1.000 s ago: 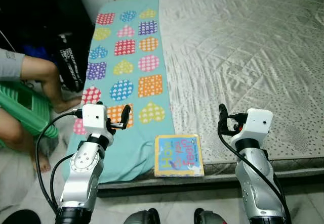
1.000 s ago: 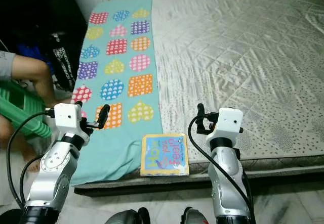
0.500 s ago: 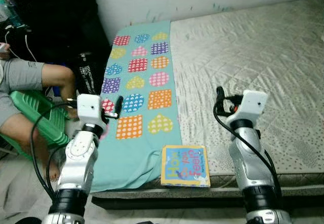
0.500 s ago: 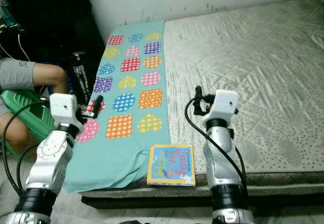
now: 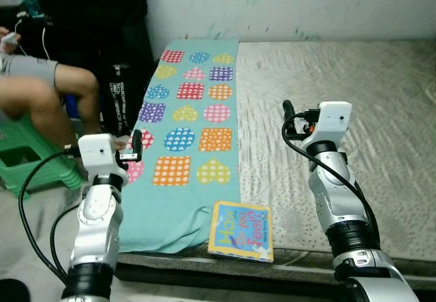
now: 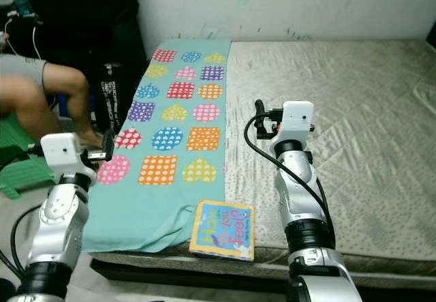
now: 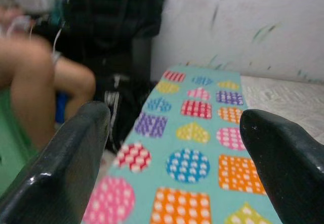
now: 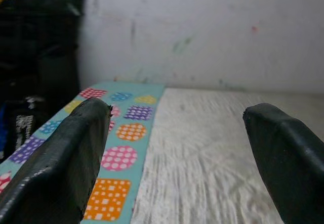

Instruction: Clean up the room

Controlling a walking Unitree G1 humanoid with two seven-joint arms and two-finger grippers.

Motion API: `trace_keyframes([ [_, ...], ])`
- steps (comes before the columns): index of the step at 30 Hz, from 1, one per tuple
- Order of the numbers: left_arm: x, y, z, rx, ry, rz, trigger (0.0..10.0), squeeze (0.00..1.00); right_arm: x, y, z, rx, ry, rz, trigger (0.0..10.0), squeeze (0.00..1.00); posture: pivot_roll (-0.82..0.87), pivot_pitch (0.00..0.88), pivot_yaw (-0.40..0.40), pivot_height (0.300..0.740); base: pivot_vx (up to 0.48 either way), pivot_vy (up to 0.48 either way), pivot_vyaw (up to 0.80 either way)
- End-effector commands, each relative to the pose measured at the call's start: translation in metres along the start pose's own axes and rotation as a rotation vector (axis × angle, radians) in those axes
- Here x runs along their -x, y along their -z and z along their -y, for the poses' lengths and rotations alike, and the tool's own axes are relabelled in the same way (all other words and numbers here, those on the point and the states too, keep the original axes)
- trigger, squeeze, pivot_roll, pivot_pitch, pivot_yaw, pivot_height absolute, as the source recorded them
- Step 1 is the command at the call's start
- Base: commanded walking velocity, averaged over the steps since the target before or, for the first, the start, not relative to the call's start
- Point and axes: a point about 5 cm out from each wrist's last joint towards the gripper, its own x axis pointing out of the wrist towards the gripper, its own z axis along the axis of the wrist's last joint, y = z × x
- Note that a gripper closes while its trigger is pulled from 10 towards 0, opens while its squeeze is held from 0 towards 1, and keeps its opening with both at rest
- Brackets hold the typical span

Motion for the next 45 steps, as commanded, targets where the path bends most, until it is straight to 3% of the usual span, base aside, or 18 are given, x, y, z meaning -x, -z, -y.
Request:
trace_keyframes([
  [1, 0.002, -0.004, -0.002, 0.006, -0.03, 0.028, 10.0, 0.0, -0.004, -0.005, -0.003, 0.011, -0.037, 0.013, 10.0, 0.0, 0.07, 0.0, -0.065, 0.74, 0.0, 0.0, 0.0],
  [6, 0.015, 0.005, 0.001, 0.003, -0.037, -0.001, 10.0, 0.0, -0.01, -0.01, 0.0, 0.031, -0.062, 0.016, 10.0, 0.0, 0.1, 0.0, -0.084, 0.74, 0.0, 0.0, 0.0],
  [11, 0.022, 0.006, -0.015, -0.022, -0.063, -0.009, 10.0, 0.0, -0.004, 0.002, -0.015, -0.007, -0.073, -0.009, 10.0, 0.0, 0.12, 0.0, -0.097, 0.74, 0.0, 0.0, 0.0],
  [13, 0.027, 0.004, -0.019, -0.019, -0.086, -0.002, 10.0, 0.0, 0.003, 0.006, -0.027, -0.009, -0.119, -0.011, 10.0, 0.0, 0.13, 0.0, -0.108, 0.74, 0.0, 0.0, 0.0],
  [18, 0.034, 0.006, -0.022, -0.022, -0.096, -0.004, 10.0, 0.0, 0.01, 0.013, -0.035, -0.008, -0.166, -0.03, 10.0, 0.0, 0.12, 0.0, -0.131, 0.74, 0.0, 0.0, 0.0],
  [23, 0.045, 0.006, -0.036, -0.028, -0.14, -0.028, 10.0, 0.0, 0.011, 0.011, -0.031, -0.009, -0.15, -0.03, 10.0, 0.0, 0.11, 0.047, -0.102, 0.74, 0.0, 0.0, 0.0],
  [29, 0.062, 0.006, -0.043, -0.059, -0.122, -0.066, 10.0, 0.0, 0.031, 0.029, -0.025, -0.024, -0.096, -0.083, 10.0, 0.0, 0.14, 0.083, -0.073, 0.74, 0.0, 0.0, 0.0],
  [38, 0.066, 0.009, -0.038, -0.043, -0.108, -0.09, 10.0, 0.0, 0.04, 0.03, -0.028, -0.028, -0.104, -0.091, 10.0, 0.0, 0.11, 0.096, -0.077, 0.74, 0.0, 0.0, 0.0],
  [42, 0.074, 0.013, -0.033, -0.034, -0.092, -0.109, 10.0, 0.0, 0.047, 0.031, -0.017, -0.005, -0.09, -0.102, 10.0, 0.0, 0.09, 0.103, -0.067, 0.74, 0.0, 0.0, -0.4],
  [45, 0.085, 0.029, -0.034, -0.047, -0.07, -0.175, 10.0, 0.0, 0.055, 0.043, -0.013, -0.002, -0.066, -0.148, 10.0, 0.0, 0.08, 0.083, -0.067, 0.74, 0.0, 0.0, -0.8],
])
